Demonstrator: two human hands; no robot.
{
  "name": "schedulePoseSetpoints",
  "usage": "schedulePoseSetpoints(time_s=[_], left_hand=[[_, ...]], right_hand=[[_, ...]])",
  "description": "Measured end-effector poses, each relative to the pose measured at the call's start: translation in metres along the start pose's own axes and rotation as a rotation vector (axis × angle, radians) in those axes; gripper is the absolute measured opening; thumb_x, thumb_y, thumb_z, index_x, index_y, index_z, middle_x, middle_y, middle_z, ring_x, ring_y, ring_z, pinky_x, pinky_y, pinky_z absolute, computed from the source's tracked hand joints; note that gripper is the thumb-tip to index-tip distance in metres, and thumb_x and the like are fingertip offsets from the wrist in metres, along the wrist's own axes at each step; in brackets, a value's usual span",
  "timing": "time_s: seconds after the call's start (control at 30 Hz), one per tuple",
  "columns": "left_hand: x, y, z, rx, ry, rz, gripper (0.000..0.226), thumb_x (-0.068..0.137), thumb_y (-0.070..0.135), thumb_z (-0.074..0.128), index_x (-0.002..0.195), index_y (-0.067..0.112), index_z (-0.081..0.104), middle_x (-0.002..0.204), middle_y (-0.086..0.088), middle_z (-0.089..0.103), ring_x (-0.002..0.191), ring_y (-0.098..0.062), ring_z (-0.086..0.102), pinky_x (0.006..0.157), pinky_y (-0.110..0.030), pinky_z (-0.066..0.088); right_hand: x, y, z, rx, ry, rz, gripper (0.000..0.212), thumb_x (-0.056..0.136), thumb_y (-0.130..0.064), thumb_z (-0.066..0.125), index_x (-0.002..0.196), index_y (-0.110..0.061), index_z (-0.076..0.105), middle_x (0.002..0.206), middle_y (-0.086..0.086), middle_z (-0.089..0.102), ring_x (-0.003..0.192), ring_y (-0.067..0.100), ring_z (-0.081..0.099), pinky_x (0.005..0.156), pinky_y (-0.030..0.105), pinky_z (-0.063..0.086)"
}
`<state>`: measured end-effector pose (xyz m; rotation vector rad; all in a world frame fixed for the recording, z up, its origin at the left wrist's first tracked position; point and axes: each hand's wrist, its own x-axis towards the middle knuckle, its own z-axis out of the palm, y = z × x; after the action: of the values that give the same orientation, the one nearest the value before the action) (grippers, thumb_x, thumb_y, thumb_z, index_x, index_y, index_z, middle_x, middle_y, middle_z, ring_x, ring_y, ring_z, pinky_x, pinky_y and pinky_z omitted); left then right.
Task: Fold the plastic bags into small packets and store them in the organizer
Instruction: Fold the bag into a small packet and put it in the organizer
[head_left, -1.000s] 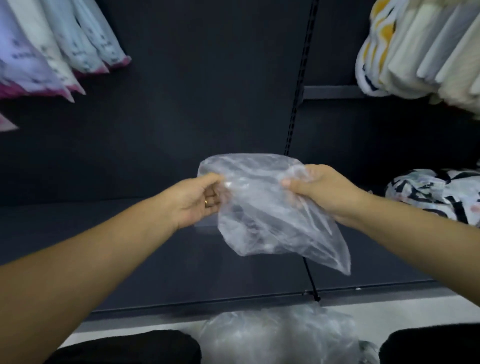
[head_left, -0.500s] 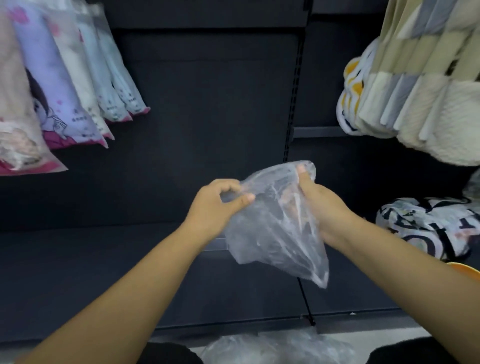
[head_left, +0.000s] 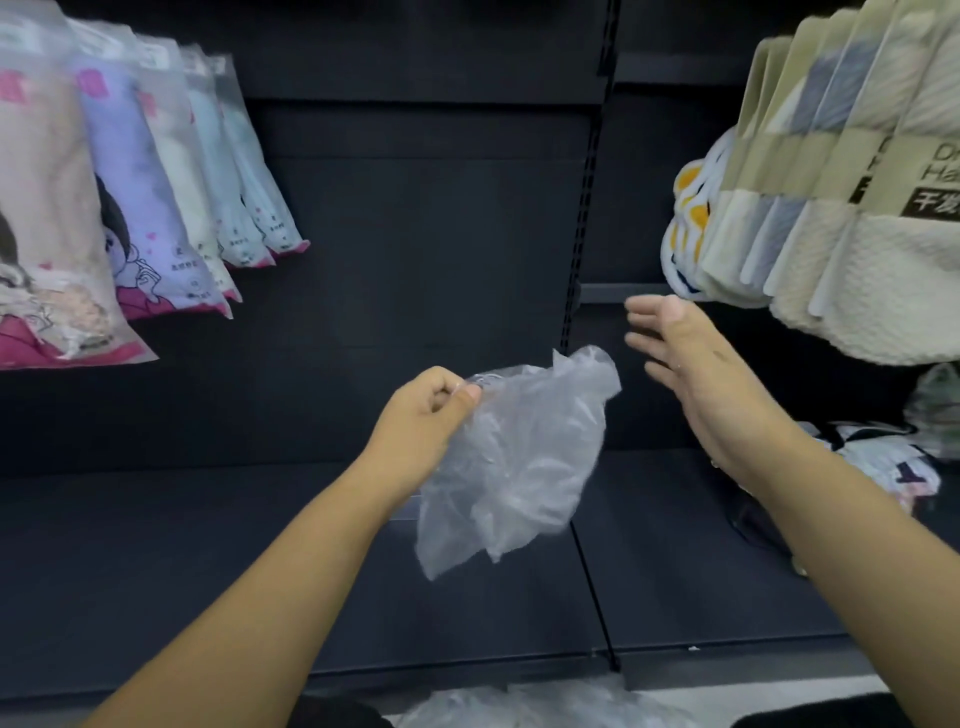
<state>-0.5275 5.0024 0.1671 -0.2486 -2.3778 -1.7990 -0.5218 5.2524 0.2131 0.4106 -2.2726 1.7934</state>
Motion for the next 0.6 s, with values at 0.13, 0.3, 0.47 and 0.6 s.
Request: schedulePoseSetpoints(time_s=[0.13,0.3,0.47,0.6], left_hand=[[-0.001,0.006,0.007,0.056,-0.020,0.029,0.022,0.093,0.035,0.056,0.080,0.018,0.058,0.078,-0.008,0.065,0.068,-0.015,0.055,0.069,-0.037,0.050],[-0.002,0.008,0.009,0.084,-0.037,0.040,0.021,0.093,0.036,0.056,0.082,0.019,0.058,0.087,-0.014,0.065,0.075,-0.022,0.059,0.080,-0.048,0.052],[-0.002,0.009,0.011,0.076,-0.097,0.027,0.020,0.094,0.035,0.056,0.085,0.018,0.060,0.092,-0.008,0.069,0.090,-0.028,0.065,0.087,-0.049,0.053],[0.002,0.005,0.010,0.096,-0.076,0.017,0.018,0.095,0.032,0.056,0.086,0.018,0.060,0.101,0.010,0.069,0.099,-0.010,0.064,0.082,-0.030,0.051]], right_hand=[[-0.009,-0.006,0.008,-0.203,-0.259,-0.006,0.057,0.067,-0.069,0.067,0.119,-0.050,0.055,0.125,-0.023,0.057,0.120,-0.003,0.052,0.098,0.031,0.043],[-0.011,0.011,0.010,-0.329,-0.170,0.116,0.025,0.076,-0.027,0.079,0.093,-0.035,0.063,0.083,-0.011,0.070,0.073,0.007,0.068,0.067,0.030,0.055],[-0.009,0.026,0.003,-0.239,-0.007,0.102,0.014,0.083,-0.018,0.074,0.071,-0.026,0.071,0.071,-0.003,0.072,0.069,0.011,0.068,0.071,0.025,0.051],[-0.001,0.035,-0.008,0.028,0.040,0.153,0.016,0.087,-0.025,0.067,0.072,-0.023,0.071,0.111,-0.013,0.067,0.104,0.002,0.062,0.097,0.030,0.046]])
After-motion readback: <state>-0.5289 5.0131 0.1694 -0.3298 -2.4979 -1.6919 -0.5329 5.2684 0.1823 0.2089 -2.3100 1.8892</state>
